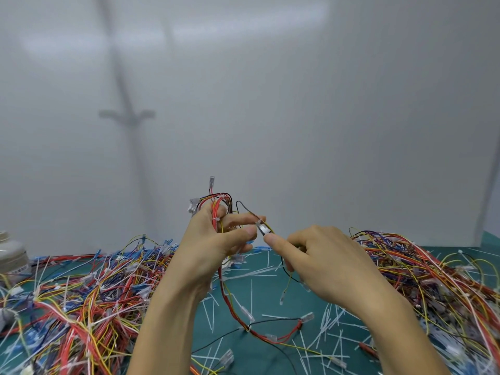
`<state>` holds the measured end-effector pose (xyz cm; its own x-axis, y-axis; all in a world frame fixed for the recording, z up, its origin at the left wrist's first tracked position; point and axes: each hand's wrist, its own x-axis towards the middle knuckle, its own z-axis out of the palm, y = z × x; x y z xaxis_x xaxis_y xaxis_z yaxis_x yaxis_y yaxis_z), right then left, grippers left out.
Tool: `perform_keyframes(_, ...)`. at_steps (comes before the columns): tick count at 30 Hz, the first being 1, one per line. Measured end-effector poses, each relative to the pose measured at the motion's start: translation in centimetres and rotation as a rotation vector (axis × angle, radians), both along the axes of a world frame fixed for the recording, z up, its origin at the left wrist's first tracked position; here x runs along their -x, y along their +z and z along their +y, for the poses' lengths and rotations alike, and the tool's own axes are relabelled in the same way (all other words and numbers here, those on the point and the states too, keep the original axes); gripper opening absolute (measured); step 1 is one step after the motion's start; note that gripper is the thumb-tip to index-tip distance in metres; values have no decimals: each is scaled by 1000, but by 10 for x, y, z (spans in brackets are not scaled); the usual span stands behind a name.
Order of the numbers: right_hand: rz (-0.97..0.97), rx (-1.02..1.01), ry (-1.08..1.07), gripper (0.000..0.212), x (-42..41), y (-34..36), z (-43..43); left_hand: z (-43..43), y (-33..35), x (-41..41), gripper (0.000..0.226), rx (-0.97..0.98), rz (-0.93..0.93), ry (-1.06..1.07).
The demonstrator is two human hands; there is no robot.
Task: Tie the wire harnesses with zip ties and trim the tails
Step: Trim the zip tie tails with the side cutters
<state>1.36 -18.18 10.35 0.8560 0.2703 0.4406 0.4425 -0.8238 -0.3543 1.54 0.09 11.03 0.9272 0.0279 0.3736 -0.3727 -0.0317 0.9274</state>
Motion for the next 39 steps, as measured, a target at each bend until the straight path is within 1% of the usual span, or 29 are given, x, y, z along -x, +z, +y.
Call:
perform_keyframes(8, 55, -32, 7, 81, -2, -1, -2, 0, -1, -1, 46, -25, 8, 4)
perform_keyframes(11, 55, -80, -1, 78, -1, 0, -1, 2, -1, -2, 48, -26, 16, 27)
perform_keyframes(13, 45, -112, -19, 79, 1, 2, 0, 1, -2, -3, 42, -3, 34, 38)
perform_keyframes(16, 27, -242, -29, 81, 1, 4, 0, -3, -1, -5, 20, 49, 107, 74)
perform_keyframes(19, 53, -374, 12, 78, 0, 7, 0, -4, 1, -9, 27, 146, 234, 71)
perform_keyframes(20, 66, -403, 28, 74, 0, 8, 0, -3, 2, -9, 27, 169, 252, 63)
perform_keyframes(22, 87, -428, 60, 57, 1, 8, -1, -2, 2, -8, 24, 187, 250, 39)
perform_keyframes(25, 175, -391, 143, 33, 1, 8, 1, -1, 1, -7, 22, 189, 220, -27)
perform_keyframes(29, 241, -329, 224, 26, 2, 5, 5, 1, 1, -5, 20, 274, 167, -128)
perform_keyframes(31, 248, -337, 259, 23, 2, 5, 6, 1, 2, -4, 19, 303, 158, -157)
perform_keyframes(32, 250, -359, 281, 22, 1, 5, 6, 1, 3, -3, 20, 286, 158, -154)
perform_keyframes(33, 254, -394, 310, 20, 1, 6, 6, 1, 3, -2, 22, 229, 161, -129)
perform_keyframes(35, 242, -470, 329, 23, 2, 7, 7, -1, 2, 0, 27, 26, 176, -44)
perform_keyframes(37, 150, -484, 247, 24, 1, 6, 8, -3, 0, 1, 42, -88, 208, -35)
perform_keyframes(39, 79, -503, 191, 25, 2, 5, 9, -2, -3, 0, 63, -104, 239, -81)
